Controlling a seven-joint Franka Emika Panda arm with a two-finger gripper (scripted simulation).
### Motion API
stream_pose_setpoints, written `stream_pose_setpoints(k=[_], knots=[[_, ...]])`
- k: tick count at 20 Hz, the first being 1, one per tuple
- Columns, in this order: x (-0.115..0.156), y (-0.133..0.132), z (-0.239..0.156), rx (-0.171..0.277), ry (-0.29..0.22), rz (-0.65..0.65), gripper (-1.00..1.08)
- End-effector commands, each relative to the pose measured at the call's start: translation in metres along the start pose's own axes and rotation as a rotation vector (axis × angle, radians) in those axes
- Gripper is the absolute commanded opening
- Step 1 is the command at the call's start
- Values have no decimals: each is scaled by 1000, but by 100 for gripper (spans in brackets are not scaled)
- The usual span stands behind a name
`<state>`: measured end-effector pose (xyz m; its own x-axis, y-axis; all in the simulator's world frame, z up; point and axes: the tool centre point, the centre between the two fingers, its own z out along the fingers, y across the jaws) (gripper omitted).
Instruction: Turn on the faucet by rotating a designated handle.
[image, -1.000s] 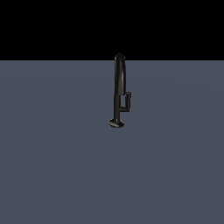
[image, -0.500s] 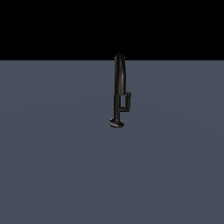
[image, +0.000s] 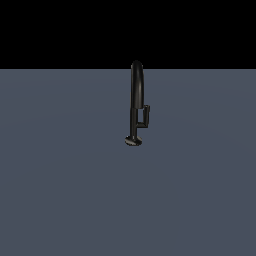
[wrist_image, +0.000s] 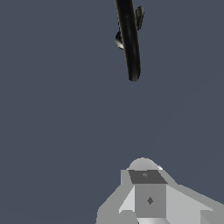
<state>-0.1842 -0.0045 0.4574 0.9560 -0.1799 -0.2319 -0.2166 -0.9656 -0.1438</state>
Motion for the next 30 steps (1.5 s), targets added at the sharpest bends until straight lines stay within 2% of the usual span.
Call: stream_pose_setpoints(k=[1, 15, 30], knots=[[15, -2, 1, 32, -33, 33, -100], [101, -7, 13, 218, -226, 221, -100], [192, 2, 47, 435, -447, 433, -100]])
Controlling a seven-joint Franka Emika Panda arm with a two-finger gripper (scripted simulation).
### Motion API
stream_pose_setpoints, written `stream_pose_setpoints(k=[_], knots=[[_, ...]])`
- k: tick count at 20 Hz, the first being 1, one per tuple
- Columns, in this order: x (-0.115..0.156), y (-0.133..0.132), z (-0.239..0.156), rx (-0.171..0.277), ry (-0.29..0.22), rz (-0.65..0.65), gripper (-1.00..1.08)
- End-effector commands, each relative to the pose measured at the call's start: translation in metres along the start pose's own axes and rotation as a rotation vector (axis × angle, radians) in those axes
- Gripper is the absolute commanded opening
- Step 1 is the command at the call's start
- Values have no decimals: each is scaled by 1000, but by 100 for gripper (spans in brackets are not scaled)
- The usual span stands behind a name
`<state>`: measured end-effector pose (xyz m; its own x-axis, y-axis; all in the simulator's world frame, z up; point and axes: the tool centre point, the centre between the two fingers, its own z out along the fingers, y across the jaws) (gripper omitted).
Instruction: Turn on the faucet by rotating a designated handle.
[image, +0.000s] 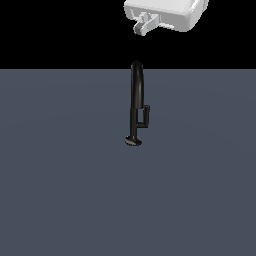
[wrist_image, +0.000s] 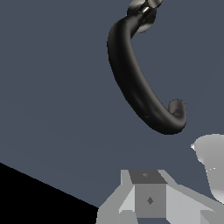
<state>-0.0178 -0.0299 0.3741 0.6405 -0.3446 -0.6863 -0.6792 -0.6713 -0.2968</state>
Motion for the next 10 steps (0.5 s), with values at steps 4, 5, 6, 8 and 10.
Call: stream_pose_setpoints(k=[4, 5, 6, 8, 10], knots=[[38, -5, 2, 85, -88, 82, -100], [45, -5, 3, 101, -104, 98, -100], [52, -6, 3, 117, -121, 113, -100], [67, -6, 5, 150, -155, 145, -100], [81, -7, 8, 184, -190, 178, -100]])
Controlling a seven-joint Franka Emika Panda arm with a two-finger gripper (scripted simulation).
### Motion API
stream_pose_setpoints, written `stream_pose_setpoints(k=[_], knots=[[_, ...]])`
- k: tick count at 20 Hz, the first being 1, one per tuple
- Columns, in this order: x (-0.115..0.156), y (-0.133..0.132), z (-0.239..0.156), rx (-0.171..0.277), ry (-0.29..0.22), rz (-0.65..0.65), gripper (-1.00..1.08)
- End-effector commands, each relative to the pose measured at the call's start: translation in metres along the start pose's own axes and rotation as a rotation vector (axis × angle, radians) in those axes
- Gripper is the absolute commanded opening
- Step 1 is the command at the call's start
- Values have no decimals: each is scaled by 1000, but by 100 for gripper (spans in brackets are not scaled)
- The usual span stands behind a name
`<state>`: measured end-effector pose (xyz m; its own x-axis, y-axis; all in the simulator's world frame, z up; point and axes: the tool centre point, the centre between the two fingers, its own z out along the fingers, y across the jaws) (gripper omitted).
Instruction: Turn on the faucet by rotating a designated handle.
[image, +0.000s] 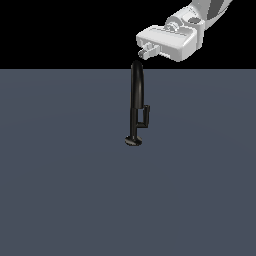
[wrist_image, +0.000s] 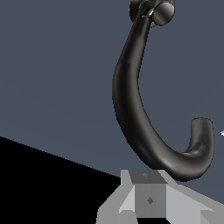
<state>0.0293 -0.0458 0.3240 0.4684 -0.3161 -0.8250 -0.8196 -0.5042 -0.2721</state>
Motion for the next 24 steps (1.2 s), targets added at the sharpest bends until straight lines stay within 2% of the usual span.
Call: stream_pose_setpoints(k=[1, 16, 24], knots=[[19, -3, 0, 43, -45, 41, -100], [140, -4, 23, 323, -329, 316, -100], [181, 0, 41, 425, -430, 419, -100]])
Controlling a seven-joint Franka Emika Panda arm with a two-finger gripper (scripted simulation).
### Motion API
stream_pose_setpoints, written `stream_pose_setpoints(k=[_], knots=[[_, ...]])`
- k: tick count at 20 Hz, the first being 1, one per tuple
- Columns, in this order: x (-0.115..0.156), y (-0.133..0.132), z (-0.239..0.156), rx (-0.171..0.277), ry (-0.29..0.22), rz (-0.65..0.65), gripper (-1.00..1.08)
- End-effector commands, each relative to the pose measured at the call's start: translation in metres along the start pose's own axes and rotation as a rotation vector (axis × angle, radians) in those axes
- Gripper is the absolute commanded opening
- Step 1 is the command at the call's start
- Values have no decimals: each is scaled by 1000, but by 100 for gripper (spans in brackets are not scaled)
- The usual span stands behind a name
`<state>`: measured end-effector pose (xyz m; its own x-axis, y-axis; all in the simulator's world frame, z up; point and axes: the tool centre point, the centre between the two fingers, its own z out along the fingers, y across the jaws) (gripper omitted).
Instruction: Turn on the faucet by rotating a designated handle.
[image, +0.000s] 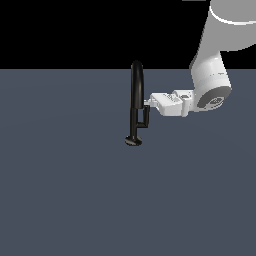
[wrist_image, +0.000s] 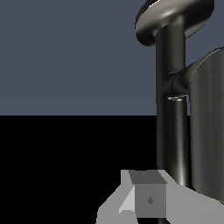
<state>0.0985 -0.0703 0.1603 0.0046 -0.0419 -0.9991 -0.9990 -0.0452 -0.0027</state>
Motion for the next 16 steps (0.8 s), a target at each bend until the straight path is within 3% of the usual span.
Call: stream_pose_setpoints(k=[1, 16], knots=[[10, -2, 1, 25, -24, 23, -100], [15, 6, 2, 44, -43, 41, -100]])
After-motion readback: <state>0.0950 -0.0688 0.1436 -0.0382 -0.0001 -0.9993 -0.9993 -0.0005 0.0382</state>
